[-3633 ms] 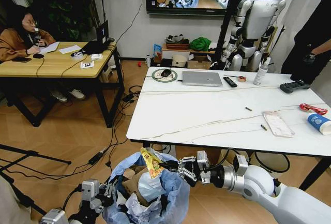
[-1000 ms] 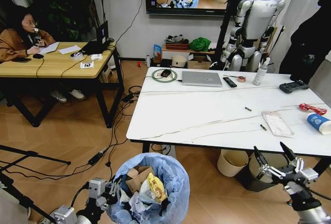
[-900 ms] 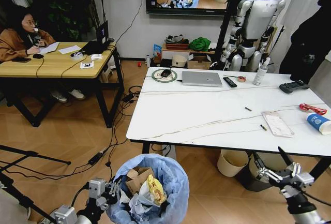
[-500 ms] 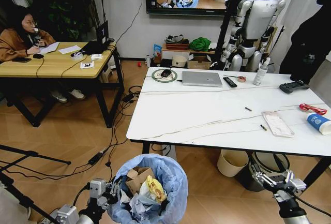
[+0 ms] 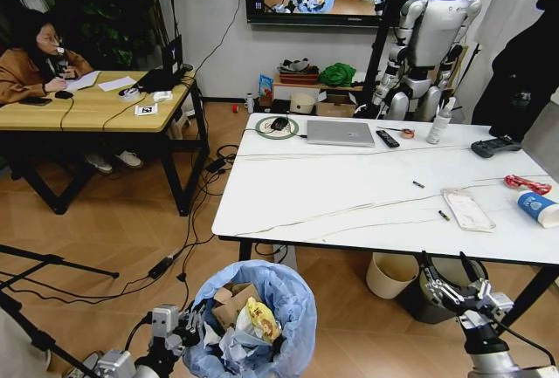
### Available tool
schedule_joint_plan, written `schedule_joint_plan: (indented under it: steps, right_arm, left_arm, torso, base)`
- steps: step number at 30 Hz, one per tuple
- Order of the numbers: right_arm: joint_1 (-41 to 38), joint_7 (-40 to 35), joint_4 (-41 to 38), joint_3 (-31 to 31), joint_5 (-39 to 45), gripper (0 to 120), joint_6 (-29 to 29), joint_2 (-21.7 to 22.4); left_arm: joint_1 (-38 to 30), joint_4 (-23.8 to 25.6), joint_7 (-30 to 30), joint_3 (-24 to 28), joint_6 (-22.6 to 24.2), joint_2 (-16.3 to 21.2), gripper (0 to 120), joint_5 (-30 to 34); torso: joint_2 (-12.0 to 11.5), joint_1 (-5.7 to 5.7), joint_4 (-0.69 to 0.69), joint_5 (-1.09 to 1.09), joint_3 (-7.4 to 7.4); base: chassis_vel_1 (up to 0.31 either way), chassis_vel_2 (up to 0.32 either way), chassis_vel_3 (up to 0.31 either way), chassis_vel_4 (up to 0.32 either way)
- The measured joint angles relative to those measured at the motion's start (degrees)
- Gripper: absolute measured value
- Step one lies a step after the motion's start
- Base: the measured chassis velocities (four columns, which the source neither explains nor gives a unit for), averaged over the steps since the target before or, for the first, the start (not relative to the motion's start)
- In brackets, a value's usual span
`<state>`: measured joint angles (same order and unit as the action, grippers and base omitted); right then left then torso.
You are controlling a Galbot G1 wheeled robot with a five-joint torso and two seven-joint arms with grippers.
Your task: Pick up the trash bin and place the trash from the table into it.
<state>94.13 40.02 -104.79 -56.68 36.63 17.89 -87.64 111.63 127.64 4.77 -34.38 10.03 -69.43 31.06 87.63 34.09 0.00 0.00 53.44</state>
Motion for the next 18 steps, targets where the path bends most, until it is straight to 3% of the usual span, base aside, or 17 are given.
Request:
schedule_joint_plan:
  steps: [18]
  right_arm:
    - [-0.7, 0.3, 0.3, 0.0, 0.2, 100, 0.0, -1.0]
  left_arm:
    - [-0.5, -0.7, 0.0, 0.7, 0.0, 0.0, 0, -0.2]
  torso:
    - [0.0, 0.0, 0.0, -0.01, 0.0]
  base:
    - [-0.057, -0.06, 0.054, 0.064]
